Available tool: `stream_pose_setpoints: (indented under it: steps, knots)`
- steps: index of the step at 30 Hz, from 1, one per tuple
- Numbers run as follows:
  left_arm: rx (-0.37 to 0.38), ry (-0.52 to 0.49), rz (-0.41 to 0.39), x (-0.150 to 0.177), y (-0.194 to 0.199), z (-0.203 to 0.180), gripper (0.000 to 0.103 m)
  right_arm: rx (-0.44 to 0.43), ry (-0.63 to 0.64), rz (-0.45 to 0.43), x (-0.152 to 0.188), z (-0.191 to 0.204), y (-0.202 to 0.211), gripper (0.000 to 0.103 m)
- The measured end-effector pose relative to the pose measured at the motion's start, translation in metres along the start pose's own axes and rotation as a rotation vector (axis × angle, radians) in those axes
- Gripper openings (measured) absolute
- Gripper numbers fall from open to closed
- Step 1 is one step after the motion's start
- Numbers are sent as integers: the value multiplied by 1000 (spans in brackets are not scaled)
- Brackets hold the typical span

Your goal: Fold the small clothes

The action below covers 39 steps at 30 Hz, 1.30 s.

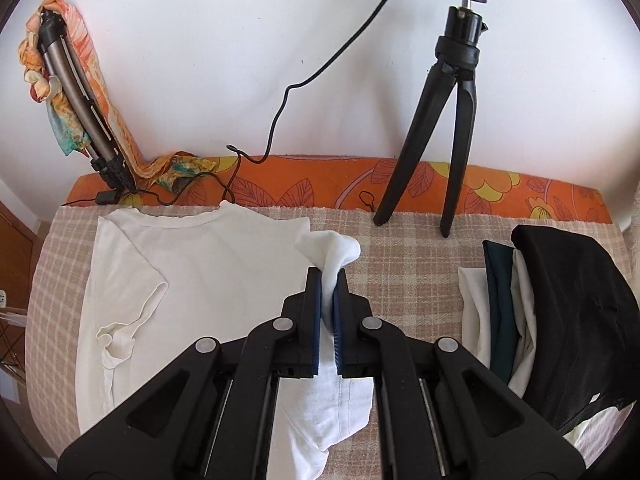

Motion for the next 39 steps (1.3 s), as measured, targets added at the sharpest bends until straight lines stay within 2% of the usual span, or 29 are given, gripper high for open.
stream_pose_setpoints:
  steps: [8,15,22,26,27,28,29,31,35,39]
  knots:
    - [-35,65,-25,3,31,38,3,28,152,4,-4,85,-1,6]
    - [-63,101,-20,10,42,60,3,19,252,40,19,157,-23,6]
    - [-70,113,-28,9,49,67,3,20,256,53,22,188,-39,6]
    - [-59,137,-3,10,51,72,3,-75,214,98,26,195,-48,6]
    - [-58,140,8,10,51,72,3,-83,211,103,27,196,-47,9]
    - [-62,142,21,10,51,73,4,-73,215,94,27,195,-44,20]
    - [-56,146,34,10,51,73,7,-61,217,77,26,194,-39,41]
    - [-35,155,27,9,56,72,9,-80,204,39,19,186,-21,57]
    - [-27,120,26,5,63,66,9,-157,161,-18,10,158,31,57]
    - [-36,141,53,6,55,67,13,-187,225,22,36,142,64,57]
Point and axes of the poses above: each gripper's, at about its wrist camera, not at the fingertips, and y roughly against the way its jaws point, z to its left, x to its underside, the point moved 1 cm from there along -y, roughly the way its jaws point, and after that the axes turned 15 degrees about -z, right-handed, at the moved point
